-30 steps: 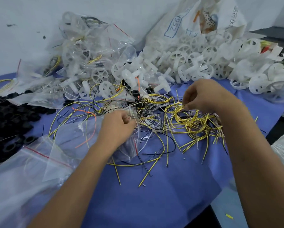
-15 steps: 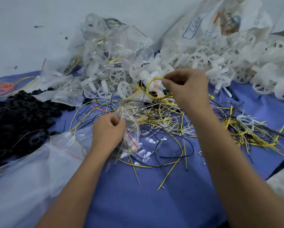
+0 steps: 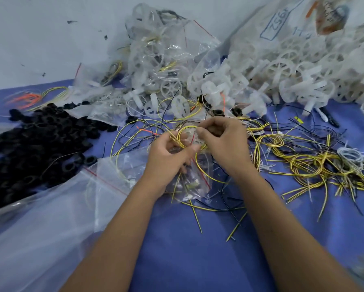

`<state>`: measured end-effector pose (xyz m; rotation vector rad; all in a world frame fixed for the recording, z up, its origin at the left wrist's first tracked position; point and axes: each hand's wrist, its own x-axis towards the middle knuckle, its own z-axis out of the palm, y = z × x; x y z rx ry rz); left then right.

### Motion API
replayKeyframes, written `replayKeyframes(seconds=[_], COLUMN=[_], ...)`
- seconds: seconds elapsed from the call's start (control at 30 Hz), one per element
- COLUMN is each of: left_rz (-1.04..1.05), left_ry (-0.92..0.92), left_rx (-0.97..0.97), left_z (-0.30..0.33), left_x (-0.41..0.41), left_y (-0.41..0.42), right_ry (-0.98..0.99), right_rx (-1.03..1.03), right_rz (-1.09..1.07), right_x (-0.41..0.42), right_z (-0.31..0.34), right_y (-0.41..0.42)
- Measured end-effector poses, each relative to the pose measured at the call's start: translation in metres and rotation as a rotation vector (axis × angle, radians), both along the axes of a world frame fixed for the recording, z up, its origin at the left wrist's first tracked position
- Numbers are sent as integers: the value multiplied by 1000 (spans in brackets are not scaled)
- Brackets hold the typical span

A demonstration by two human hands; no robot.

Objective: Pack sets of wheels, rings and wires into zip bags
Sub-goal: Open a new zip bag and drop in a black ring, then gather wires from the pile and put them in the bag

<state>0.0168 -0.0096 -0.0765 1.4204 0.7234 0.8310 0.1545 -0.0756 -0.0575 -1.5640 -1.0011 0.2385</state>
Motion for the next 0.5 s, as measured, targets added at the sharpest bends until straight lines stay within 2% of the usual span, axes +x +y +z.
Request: replayKeyframes(seconds=[0.17, 0.27, 0.37, 0.5], left_rz=[56, 72, 119, 170], left_ry=[4, -16, -92, -178], left_rx=[22, -25, -111, -137], left_z=[-4, -4, -6, -7], left_x=[-2, -3, -4, -6], left_y=[4, 6, 10, 17], right_ry=[41, 72, -141, -441], right_rx=[-18, -8, -64, -262], right_rz=[145, 106, -62, 66], right_x=[8, 14, 24, 21], right_z=[0, 0, -1, -2], right_y=[-5, -7, -10, -13])
